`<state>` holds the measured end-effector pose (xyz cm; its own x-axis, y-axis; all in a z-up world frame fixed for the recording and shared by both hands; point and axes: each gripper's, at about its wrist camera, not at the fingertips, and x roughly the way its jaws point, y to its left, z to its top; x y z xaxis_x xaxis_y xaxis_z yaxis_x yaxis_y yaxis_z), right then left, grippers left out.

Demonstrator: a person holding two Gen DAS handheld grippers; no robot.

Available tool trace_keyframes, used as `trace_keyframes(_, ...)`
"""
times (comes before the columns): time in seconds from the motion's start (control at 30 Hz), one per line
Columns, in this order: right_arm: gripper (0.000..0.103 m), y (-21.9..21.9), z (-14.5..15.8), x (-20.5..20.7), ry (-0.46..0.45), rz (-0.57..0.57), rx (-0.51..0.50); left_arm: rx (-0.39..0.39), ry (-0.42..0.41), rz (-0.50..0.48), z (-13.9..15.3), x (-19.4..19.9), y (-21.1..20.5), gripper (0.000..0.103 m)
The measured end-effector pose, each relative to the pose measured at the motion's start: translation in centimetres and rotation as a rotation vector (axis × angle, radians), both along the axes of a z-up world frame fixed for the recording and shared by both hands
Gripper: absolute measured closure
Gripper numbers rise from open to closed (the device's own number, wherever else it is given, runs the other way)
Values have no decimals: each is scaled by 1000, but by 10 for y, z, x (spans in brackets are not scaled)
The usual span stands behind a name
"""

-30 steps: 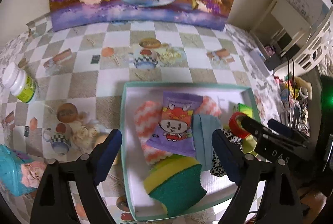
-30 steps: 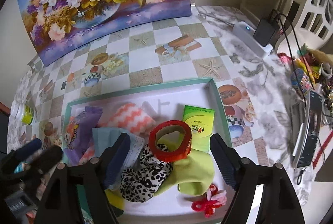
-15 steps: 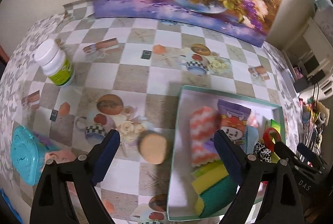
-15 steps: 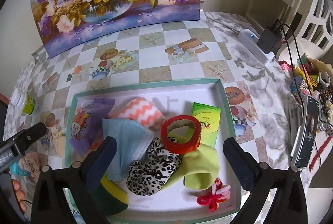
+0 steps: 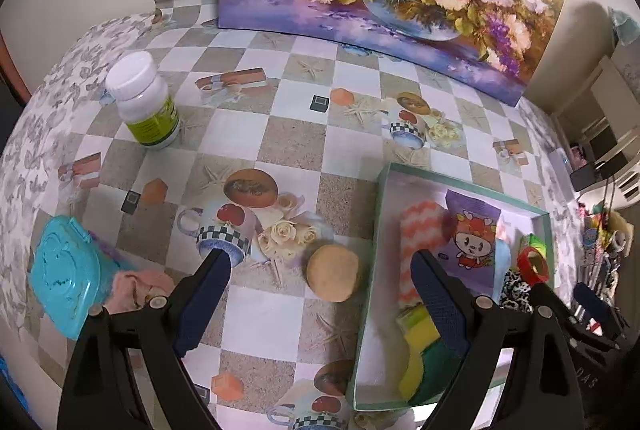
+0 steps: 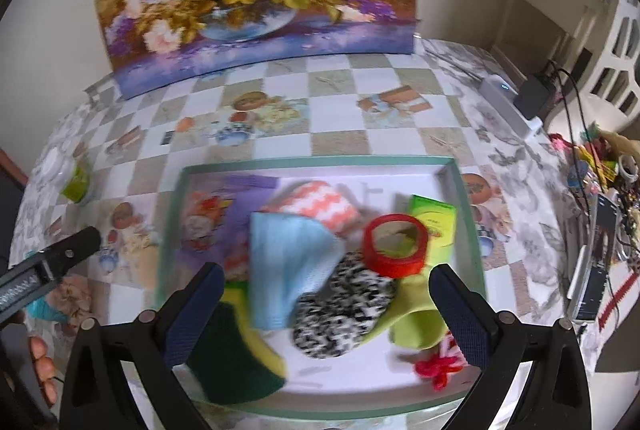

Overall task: Organize soft objects
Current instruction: 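Move both tools back toward the remaining items beside the tray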

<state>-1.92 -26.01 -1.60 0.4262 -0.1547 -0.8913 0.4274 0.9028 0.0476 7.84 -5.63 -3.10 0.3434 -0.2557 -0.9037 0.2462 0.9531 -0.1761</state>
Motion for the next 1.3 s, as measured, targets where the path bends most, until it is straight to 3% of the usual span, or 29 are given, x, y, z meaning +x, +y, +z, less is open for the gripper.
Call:
trace_keyframes(0.07,0,11,4,1,-9,19,-7,-22,-1,11,1,-2,6,0)
trace_keyframes(0.4,0,67,8,6,-17,132,-2,-34,-40,54,9,-14,40,0)
trace_keyframes(0.57,0,84,4,7,-10,181,32,11,-19,95,7,-21,56,0)
trace_keyframes(0.73,0,91,-3,11,17,187,43,2,27,174,-5,-25,80,0)
trace_keyframes(1.1,0,96,-22,15,89,200,67,74,91,299,-34,-23,107,0)
trace_keyframes(1.3,0,105,-24,25,63,266,83,96,107,336,-43,-21,114,9)
